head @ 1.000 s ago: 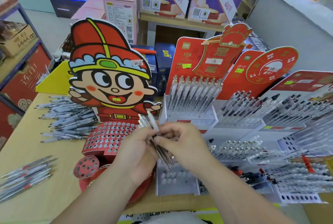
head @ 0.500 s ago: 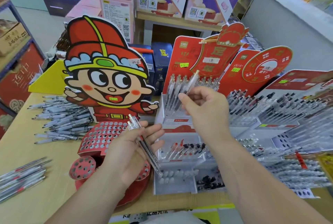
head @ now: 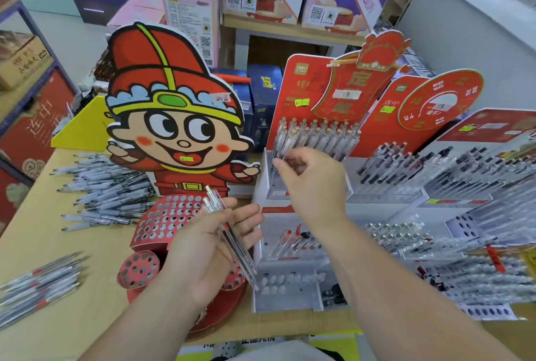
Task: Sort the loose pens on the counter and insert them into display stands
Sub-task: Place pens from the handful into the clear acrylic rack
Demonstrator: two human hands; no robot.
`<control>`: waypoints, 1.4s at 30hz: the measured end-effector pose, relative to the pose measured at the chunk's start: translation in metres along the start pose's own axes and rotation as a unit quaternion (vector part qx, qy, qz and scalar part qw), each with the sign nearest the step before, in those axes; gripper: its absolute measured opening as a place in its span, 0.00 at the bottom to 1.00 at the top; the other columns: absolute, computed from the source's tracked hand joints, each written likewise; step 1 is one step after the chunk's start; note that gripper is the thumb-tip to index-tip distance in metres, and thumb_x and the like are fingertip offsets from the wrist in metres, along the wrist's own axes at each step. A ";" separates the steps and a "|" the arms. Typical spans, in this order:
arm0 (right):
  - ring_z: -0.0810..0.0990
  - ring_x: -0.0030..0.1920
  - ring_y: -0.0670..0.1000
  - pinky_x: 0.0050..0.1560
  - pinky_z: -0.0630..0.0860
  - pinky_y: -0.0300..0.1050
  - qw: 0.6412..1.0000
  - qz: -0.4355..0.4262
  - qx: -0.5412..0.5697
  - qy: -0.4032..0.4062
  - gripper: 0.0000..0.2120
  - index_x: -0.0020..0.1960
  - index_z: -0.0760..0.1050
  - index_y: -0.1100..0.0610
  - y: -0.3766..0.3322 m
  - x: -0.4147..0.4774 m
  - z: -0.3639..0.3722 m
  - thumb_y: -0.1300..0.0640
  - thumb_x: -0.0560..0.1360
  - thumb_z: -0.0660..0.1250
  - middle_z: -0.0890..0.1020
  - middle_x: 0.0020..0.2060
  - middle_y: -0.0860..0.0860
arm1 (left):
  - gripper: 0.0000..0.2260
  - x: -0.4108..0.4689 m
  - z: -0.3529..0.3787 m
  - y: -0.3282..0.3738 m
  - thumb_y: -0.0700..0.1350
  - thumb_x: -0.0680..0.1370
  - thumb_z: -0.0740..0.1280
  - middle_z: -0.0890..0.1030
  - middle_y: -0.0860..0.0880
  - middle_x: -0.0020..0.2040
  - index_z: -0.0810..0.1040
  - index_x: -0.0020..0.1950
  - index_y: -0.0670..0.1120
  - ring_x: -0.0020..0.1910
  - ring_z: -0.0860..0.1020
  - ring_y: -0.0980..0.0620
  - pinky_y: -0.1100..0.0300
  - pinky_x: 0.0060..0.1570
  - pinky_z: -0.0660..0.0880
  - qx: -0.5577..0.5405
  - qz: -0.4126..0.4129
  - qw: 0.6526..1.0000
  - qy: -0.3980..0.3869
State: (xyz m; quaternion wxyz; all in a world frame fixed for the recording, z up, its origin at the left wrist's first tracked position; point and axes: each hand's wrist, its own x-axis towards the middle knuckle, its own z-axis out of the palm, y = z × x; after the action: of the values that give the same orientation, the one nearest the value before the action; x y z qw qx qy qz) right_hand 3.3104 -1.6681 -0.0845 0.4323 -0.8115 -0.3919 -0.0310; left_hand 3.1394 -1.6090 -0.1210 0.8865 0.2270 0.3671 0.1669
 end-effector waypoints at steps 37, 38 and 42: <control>0.83 0.38 0.42 0.43 0.75 0.35 0.878 0.215 0.291 -0.312 0.04 0.44 0.83 0.57 -0.015 -0.022 -0.054 0.58 0.76 0.72 0.83 0.33 0.45 | 0.14 -0.027 0.043 -0.002 0.45 0.79 0.65 0.75 0.42 0.35 0.81 0.60 0.40 0.20 0.66 0.52 0.63 0.22 0.63 0.167 0.010 0.972 -0.163; 0.83 0.38 0.43 0.45 0.75 0.38 0.881 0.215 0.288 -0.309 0.04 0.42 0.82 0.56 -0.015 -0.022 -0.054 0.58 0.76 0.72 0.83 0.33 0.46 | 0.14 -0.027 0.045 -0.002 0.45 0.79 0.65 0.76 0.41 0.35 0.81 0.60 0.40 0.20 0.67 0.52 0.63 0.22 0.64 0.167 0.007 0.972 -0.167; 0.80 0.34 0.46 0.38 0.75 0.36 0.911 0.210 0.302 -0.189 0.07 0.39 0.81 0.56 -0.016 -0.015 -0.061 0.59 0.77 0.72 0.82 0.31 0.49 | 0.13 -0.022 0.049 -0.002 0.45 0.82 0.62 0.81 0.39 0.41 0.78 0.61 0.39 0.26 0.75 0.47 0.59 0.23 0.72 0.140 0.018 0.985 -0.095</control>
State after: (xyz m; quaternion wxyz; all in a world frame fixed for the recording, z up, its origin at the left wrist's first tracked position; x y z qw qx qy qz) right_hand 3.3070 -1.7163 -0.0420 0.5711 -0.6968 -0.2770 0.3340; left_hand 3.1604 -1.6347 -0.0781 0.8738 0.3702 0.2966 0.1074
